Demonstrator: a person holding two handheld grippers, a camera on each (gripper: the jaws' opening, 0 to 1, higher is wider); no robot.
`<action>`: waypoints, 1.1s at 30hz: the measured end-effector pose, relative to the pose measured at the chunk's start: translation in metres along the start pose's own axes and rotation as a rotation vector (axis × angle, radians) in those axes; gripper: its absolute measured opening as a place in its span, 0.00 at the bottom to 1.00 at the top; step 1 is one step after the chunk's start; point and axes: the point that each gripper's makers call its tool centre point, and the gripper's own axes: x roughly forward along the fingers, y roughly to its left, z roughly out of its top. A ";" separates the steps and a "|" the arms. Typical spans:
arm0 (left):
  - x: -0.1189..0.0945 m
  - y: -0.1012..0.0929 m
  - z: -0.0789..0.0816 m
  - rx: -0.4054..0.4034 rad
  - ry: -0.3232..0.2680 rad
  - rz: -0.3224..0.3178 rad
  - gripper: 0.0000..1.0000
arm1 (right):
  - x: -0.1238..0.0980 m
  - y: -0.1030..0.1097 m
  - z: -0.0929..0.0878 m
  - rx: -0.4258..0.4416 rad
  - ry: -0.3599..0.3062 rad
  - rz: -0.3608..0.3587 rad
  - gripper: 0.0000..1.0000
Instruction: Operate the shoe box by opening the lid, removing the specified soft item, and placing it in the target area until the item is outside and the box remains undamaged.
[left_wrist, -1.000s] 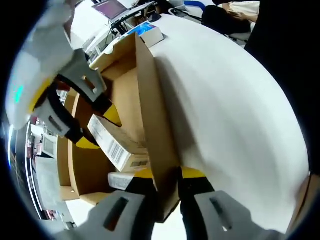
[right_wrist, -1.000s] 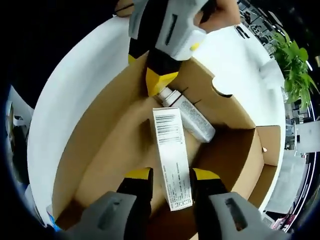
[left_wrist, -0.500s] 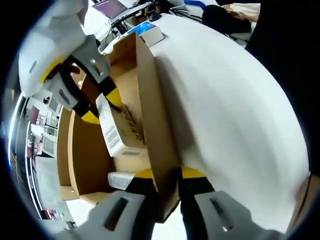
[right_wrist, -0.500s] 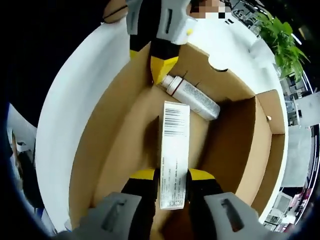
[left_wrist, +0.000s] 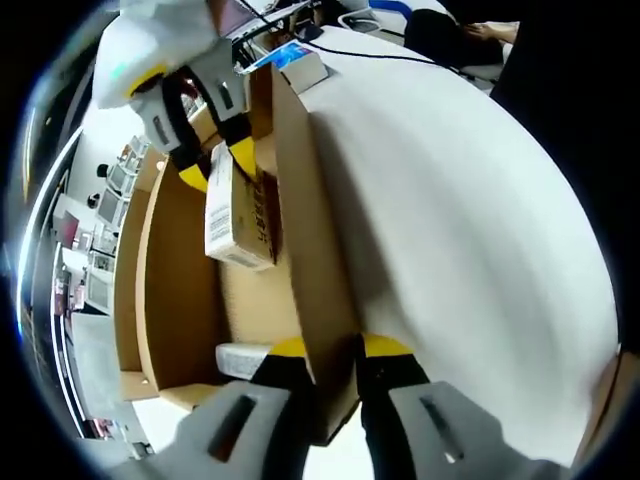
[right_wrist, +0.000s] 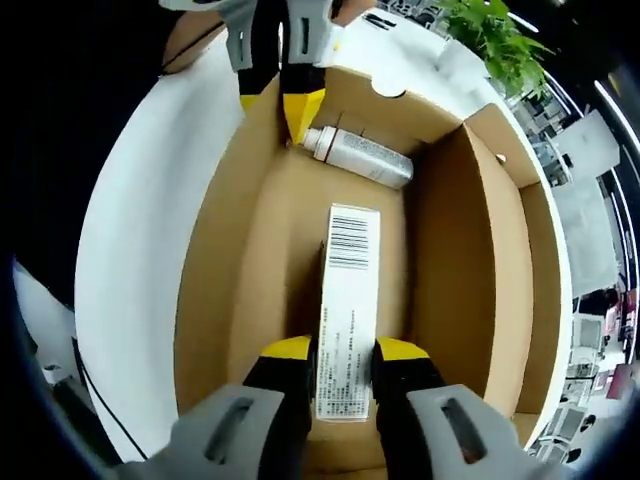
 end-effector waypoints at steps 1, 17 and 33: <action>0.000 0.000 0.000 0.000 0.000 0.000 0.13 | 0.000 0.001 -0.001 0.004 -0.006 -0.002 0.21; 0.000 0.000 -0.001 -0.007 0.007 -0.003 0.13 | -0.004 -0.005 0.000 0.301 -0.117 -0.159 0.21; 0.000 0.001 -0.001 0.000 0.004 -0.005 0.13 | -0.006 -0.004 -0.003 0.450 -0.144 -0.177 0.23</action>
